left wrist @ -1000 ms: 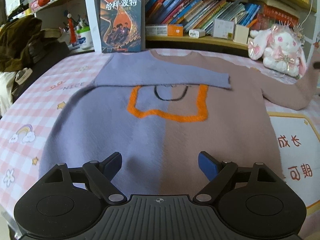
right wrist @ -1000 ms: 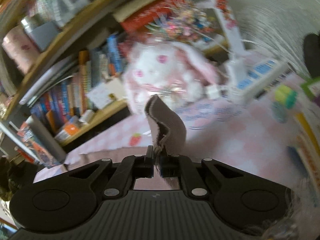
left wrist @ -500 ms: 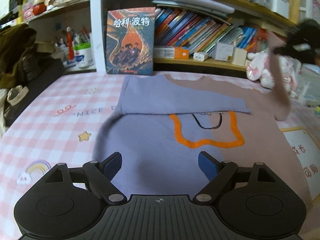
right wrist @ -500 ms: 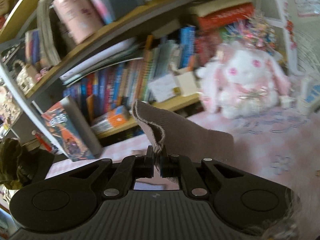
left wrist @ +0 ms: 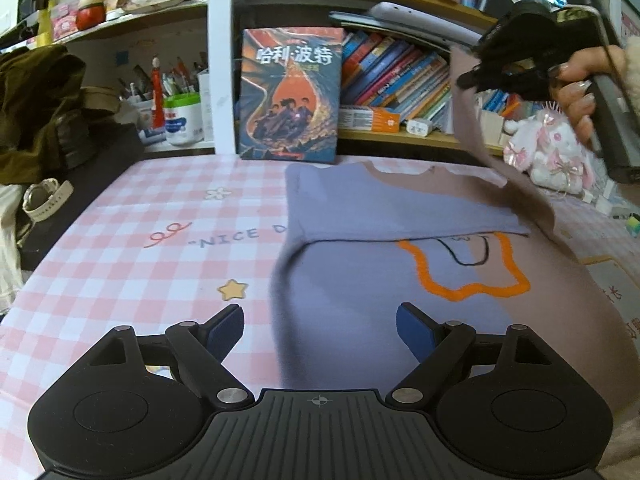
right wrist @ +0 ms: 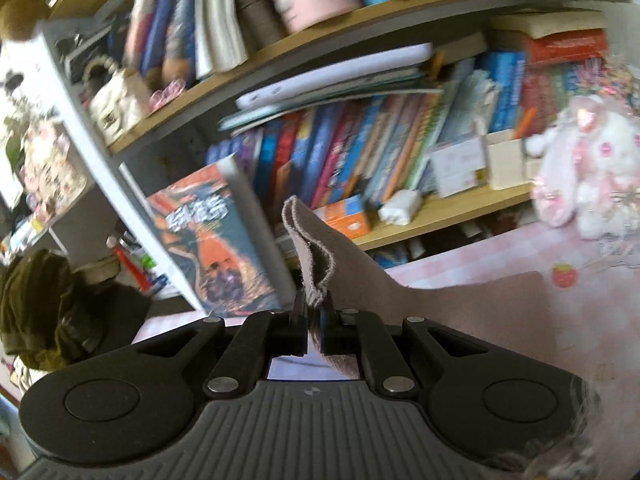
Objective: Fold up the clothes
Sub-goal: 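Lift and carry the mauve sleeve across the chest over the lavender sleeve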
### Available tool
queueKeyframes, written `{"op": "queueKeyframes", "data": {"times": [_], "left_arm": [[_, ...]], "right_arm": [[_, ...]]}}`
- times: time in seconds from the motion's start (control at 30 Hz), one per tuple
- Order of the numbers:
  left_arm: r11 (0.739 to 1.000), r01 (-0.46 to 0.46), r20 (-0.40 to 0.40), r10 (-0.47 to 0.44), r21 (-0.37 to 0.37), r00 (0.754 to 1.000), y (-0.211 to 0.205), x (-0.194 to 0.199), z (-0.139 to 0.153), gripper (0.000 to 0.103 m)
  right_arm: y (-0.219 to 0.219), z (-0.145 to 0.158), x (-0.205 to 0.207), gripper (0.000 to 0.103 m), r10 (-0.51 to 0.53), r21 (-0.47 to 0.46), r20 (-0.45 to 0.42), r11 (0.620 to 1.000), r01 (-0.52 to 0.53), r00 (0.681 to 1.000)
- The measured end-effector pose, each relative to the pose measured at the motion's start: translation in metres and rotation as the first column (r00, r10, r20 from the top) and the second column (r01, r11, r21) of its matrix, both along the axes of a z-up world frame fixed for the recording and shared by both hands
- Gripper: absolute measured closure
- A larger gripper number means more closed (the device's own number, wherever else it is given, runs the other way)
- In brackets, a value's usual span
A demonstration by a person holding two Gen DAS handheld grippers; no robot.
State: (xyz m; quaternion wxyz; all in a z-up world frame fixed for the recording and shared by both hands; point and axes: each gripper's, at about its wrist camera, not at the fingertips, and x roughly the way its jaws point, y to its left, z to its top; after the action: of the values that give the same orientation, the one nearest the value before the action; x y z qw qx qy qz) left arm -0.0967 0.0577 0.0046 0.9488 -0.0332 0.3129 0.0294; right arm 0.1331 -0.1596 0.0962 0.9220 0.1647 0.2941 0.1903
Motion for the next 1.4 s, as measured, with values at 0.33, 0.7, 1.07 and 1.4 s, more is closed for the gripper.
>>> {"op": "queueKeyframes", "data": {"times": [0.33, 0.7, 1.07, 1.4], "left_arm": [[1.000, -0.027, -0.015, 0.026, -0.015, 1.000, 0.022, -0.005, -0.002, 0.017], [1.000, -0.018, -0.015, 0.018, -0.015, 1.000, 0.023, -0.006, -0.002, 0.017], [1.000, 0.005, -0.001, -0.005, -0.010, 1.000, 0.017, -0.007, 0.000, 0.017], [0.999, 0.031, -0.025, -0.032, -0.019, 0.999, 0.004, -0.001, -0.003, 0.017]], "right_arm": [[0.055, -0.028, 0.004, 0.098, 0.057, -0.051, -0.084, 0.997, -0.061, 0.995], [0.065, -0.045, 0.006, 0.098, 0.040, -0.055, -0.131, 0.997, -0.047, 0.991], [0.063, -0.034, -0.010, 0.051, 0.112, -0.017, -0.108, 0.993, -0.114, 0.988], [0.020, -0.045, -0.063, 0.037, 0.085, -0.106, -0.126, 0.990, -0.098, 0.988]]}}
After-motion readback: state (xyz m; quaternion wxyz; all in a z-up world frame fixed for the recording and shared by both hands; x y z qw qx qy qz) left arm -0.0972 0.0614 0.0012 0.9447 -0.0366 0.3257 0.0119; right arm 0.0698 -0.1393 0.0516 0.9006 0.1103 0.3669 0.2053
